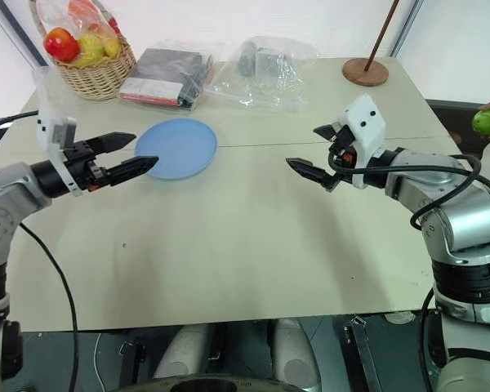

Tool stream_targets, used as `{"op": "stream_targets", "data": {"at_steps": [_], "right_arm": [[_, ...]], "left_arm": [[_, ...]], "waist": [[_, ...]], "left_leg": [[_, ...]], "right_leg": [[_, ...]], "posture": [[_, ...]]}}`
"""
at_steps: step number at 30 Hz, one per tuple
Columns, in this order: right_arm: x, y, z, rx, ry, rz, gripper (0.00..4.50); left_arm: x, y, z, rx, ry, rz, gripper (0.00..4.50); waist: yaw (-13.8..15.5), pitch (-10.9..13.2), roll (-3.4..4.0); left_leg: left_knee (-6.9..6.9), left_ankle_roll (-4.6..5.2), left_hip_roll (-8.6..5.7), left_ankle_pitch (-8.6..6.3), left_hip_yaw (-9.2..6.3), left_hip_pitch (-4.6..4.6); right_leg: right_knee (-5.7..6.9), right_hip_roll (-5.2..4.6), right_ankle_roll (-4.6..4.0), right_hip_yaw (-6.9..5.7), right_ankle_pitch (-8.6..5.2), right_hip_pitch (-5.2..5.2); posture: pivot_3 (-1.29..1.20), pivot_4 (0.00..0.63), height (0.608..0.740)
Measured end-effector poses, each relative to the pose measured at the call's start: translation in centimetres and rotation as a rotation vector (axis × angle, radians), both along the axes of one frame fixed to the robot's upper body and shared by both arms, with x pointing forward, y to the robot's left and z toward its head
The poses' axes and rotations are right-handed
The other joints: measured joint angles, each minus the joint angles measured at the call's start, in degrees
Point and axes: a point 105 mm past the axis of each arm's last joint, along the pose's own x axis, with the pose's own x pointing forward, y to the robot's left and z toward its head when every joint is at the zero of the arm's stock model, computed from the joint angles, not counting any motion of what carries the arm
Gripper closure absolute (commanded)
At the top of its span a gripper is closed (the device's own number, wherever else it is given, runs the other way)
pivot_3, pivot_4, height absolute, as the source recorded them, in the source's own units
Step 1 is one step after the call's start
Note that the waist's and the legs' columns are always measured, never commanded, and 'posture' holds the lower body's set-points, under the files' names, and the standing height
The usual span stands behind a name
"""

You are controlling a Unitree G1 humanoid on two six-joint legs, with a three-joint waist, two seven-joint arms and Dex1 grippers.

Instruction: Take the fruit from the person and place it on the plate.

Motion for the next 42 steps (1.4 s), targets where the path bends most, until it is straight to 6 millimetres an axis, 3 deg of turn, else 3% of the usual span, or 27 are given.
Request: {"op": "stream_targets", "data": {"at_steps": [42], "right_arm": [[0.41, -0.04, 0.34, 0.003, -0.009, 0.012, 0.03]], "left_arm": [[-0.63, 0.06, 0.19, -0.010, 0.006, -0.003, 0.00]], "waist": [[0.04, 0.00, 0.00]], "left_leg": [[-0.02, 0.00, 0.00, 0.00, 0.00, 0.00]], "right_leg": [[-0.04, -0.02, 0.00, 0.00, 0.00, 0.02]], "posture": [[0.00, 0.150, 0.740]]}}
